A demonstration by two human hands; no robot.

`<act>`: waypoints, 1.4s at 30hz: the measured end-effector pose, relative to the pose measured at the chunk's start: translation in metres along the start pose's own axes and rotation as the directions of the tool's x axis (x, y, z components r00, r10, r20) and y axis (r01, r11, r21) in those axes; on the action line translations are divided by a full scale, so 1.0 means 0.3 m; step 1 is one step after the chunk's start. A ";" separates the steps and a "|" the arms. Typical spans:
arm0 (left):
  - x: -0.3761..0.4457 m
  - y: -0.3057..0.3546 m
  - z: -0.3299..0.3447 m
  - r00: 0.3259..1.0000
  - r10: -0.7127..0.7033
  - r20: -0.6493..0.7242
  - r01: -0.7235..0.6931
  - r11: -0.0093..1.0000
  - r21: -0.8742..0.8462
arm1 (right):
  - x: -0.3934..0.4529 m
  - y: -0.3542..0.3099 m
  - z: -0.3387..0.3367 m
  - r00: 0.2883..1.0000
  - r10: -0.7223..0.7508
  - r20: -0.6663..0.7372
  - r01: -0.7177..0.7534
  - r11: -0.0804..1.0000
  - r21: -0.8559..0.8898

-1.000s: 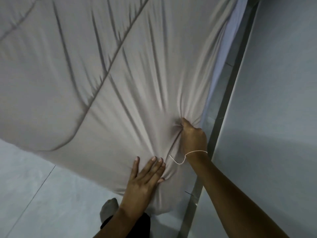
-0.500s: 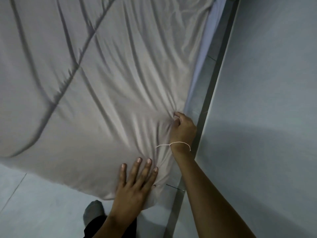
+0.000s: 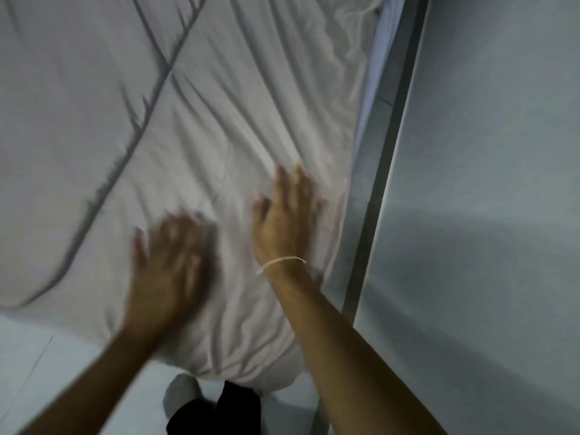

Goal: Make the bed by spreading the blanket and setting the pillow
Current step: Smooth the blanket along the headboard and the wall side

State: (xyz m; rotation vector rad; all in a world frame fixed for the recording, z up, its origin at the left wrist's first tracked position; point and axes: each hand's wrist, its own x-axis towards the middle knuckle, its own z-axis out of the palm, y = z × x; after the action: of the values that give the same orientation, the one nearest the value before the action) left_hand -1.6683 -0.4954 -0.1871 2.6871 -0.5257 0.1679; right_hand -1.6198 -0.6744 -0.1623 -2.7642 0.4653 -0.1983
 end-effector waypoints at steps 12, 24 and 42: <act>0.048 -0.304 0.013 0.912 -0.408 0.042 0.398 0.905 0.151 | -0.249 0.369 -0.036 0.855 0.509 0.095 -0.497 0.859 -0.127; 0.029 -0.318 -0.016 0.939 -0.331 0.089 0.313 0.934 0.172 | -0.416 0.026 0.106 0.965 -0.105 0.241 0.146 0.977 -0.158; -0.037 -0.257 -0.060 0.995 -0.091 0.032 0.086 0.986 0.144 | -0.195 -0.129 0.060 0.998 -0.058 -0.032 0.060 0.995 0.080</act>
State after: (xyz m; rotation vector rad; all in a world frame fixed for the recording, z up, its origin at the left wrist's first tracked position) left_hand -1.6497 -0.4188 -0.2003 2.8521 -0.4191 0.1339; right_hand -1.6600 -0.6146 -0.1706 -2.7009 0.3745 -0.2663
